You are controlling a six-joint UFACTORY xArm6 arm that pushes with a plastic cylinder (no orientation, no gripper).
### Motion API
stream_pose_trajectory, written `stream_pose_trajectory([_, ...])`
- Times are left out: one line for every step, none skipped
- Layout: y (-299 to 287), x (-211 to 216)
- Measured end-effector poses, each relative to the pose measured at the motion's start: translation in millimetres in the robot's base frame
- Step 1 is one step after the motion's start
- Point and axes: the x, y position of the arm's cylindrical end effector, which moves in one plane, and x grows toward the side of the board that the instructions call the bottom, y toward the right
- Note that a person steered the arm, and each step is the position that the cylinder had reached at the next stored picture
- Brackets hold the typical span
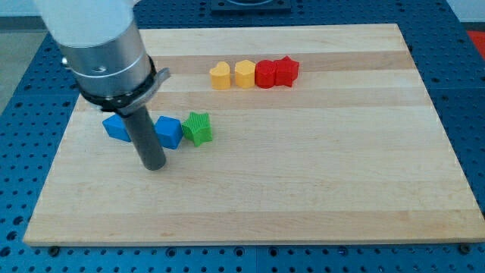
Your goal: Point at the red star
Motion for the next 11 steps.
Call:
stream_pose_trajectory([47.1, 0.0])
stream_pose_trajectory([118.1, 0.0])
stream_pose_trajectory([128.5, -3.1])
stream_pose_trajectory([147.3, -19.2])
stream_pose_trajectory([209.6, -62.6])
stream_pose_trajectory([272.4, -113.7])
stream_pose_trajectory([282.1, -160.4])
stream_pose_trajectory([261.0, -165.7])
stream_pose_trajectory([264.2, -189.6])
stream_pose_trajectory([265.0, -220.9])
stream_pose_trajectory([248.5, -220.8])
